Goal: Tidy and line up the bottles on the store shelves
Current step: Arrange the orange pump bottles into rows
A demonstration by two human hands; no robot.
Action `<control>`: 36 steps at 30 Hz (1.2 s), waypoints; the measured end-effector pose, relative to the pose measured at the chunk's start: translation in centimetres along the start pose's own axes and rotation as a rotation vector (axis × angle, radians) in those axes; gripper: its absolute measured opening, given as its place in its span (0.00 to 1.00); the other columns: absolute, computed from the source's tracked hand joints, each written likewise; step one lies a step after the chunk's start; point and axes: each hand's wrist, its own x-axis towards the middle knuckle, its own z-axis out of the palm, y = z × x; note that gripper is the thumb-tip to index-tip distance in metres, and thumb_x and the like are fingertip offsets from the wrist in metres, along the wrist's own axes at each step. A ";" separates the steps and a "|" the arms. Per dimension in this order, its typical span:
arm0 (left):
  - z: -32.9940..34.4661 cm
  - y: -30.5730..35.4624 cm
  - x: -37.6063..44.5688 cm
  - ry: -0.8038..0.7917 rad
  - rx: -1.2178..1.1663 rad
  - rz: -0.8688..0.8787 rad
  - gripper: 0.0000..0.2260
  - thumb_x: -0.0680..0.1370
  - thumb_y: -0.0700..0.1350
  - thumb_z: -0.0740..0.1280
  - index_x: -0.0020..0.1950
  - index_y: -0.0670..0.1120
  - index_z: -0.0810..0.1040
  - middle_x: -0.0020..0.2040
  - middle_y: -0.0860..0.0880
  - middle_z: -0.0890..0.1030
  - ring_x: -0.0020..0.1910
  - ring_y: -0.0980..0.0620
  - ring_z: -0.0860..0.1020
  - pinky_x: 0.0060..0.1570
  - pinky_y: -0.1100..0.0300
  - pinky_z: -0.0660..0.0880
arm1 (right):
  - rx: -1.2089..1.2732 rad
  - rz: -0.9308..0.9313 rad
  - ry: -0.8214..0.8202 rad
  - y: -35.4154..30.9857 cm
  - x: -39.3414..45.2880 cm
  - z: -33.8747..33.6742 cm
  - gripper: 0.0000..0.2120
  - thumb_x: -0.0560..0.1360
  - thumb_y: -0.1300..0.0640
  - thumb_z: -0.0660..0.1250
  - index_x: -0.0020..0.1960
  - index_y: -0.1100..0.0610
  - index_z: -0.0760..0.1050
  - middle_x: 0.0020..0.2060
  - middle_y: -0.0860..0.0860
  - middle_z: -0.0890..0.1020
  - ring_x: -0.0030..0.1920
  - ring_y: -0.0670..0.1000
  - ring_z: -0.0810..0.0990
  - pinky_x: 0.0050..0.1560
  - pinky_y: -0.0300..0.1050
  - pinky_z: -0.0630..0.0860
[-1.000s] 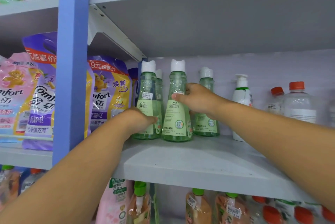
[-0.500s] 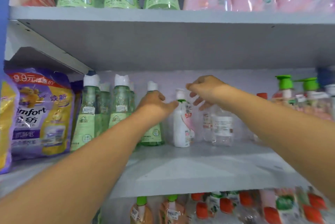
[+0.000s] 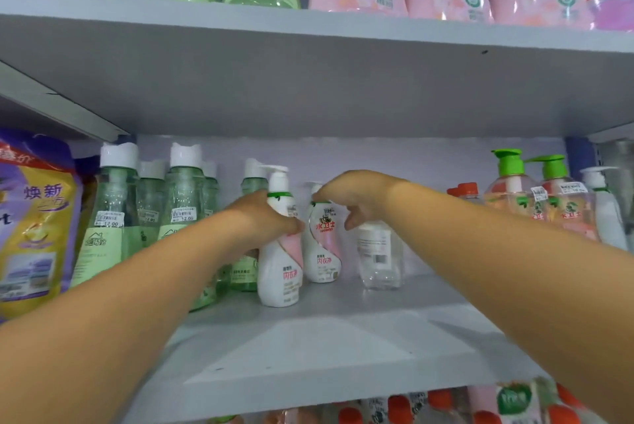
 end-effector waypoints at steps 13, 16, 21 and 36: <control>-1.5 -1.9 -1.8 0.039 -0.098 -0.018 0.28 0.72 0.58 0.77 0.64 0.47 0.70 0.56 0.48 0.80 0.50 0.47 0.80 0.49 0.54 0.78 | -0.211 0.192 0.189 0.0 3.0 7.0 0.44 0.77 0.54 0.71 0.80 0.56 0.43 0.51 0.62 0.75 0.40 0.61 0.79 0.35 0.55 0.79; -1.7 -2.2 -1.3 -0.002 -0.135 -0.012 0.29 0.71 0.56 0.79 0.62 0.46 0.70 0.57 0.45 0.81 0.52 0.43 0.81 0.57 0.46 0.80 | -0.276 0.086 0.130 -0.3 -0.1 6.3 0.39 0.77 0.49 0.71 0.76 0.61 0.51 0.51 0.60 0.81 0.49 0.62 0.84 0.46 0.54 0.83; -2.2 -2.2 -1.8 -0.056 -0.120 0.029 0.27 0.71 0.53 0.80 0.61 0.47 0.70 0.52 0.46 0.81 0.47 0.45 0.82 0.46 0.51 0.81 | -0.243 0.009 0.222 0.2 -7.0 4.1 0.31 0.72 0.40 0.73 0.65 0.53 0.63 0.51 0.53 0.80 0.44 0.56 0.85 0.44 0.58 0.86; -2.9 0.7 -19.9 0.222 -0.285 0.151 0.16 0.72 0.55 0.77 0.58 0.61 0.78 0.51 0.56 0.85 0.50 0.54 0.85 0.50 0.51 0.80 | 0.113 -0.350 0.216 7.1 -25.3 -2.9 0.34 0.67 0.39 0.78 0.66 0.41 0.65 0.52 0.39 0.81 0.50 0.42 0.82 0.49 0.44 0.79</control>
